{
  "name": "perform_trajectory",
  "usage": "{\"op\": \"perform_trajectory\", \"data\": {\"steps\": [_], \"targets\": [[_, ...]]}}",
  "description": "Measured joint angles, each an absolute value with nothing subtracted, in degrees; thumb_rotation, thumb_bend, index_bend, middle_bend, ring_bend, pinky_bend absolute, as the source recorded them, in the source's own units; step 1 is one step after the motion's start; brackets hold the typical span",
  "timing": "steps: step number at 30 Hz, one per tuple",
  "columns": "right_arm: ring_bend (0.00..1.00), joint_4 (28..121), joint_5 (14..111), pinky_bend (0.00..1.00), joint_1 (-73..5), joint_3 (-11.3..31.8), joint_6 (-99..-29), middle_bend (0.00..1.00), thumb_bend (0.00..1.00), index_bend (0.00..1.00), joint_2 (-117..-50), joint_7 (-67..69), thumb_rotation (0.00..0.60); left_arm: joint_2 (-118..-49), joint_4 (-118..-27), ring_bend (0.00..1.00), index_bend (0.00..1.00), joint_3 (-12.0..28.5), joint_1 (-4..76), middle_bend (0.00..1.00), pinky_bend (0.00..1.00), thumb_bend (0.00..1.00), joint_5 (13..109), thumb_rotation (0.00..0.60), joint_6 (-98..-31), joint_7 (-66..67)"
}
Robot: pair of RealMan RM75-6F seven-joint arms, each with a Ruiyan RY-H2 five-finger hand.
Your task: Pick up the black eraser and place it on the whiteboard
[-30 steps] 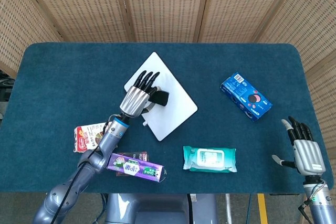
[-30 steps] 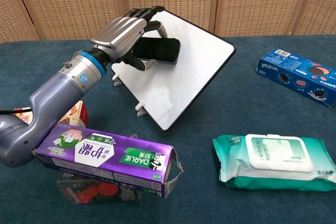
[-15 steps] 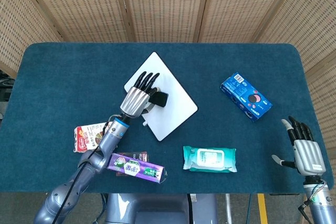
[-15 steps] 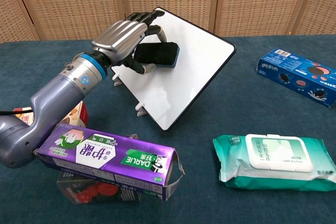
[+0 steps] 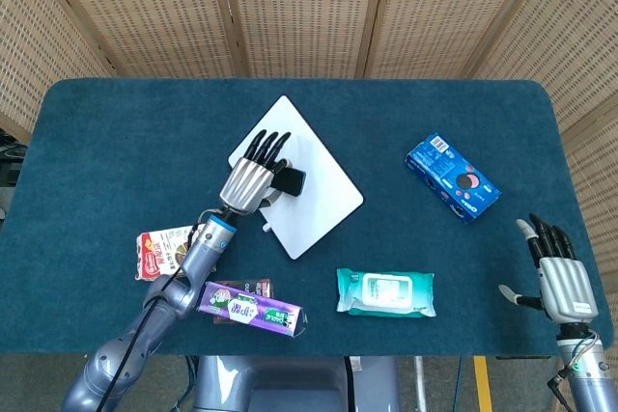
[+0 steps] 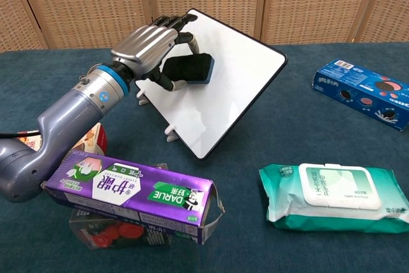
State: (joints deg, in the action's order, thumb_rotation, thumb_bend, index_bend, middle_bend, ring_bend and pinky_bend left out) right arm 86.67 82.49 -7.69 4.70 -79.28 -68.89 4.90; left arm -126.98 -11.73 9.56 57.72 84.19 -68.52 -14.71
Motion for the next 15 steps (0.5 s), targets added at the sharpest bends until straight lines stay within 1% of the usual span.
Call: {"op": "perform_trajectory", "data": {"steps": [6, 10, 15], "targets": [[0.0, 86.72, 82.66, 0.0, -7.71, 4.68, -79.34, 0.0, 0.05, 0.02, -68.82, 5.07, 0.6, -127.12, -11.97, 0.0, 0.39, 9.79, 58.05, 0.0, 0.0, 0.26, 83.68, 0.6, -68.72, -14.11], [0.0, 86.71, 82.65, 0.0, -7.7, 4.69, -79.36, 0.0, 0.05, 0.02, -68.79, 5.14, 0.6, -127.24, -12.05, 0.0, 0.39, 9.85, 58.1, 0.0, 0.0, 0.24, 83.42, 0.6, -68.67, -13.76], [0.0, 86.7, 82.74, 0.0, -7.72, 4.68, -79.4, 0.0, 0.05, 0.02, -68.81, 5.15, 0.6, -127.28, -12.06, 0.0, 0.33, 9.86, 58.06, 0.0, 0.0, 0.22, 83.21, 0.6, -68.48, -13.4]]}}
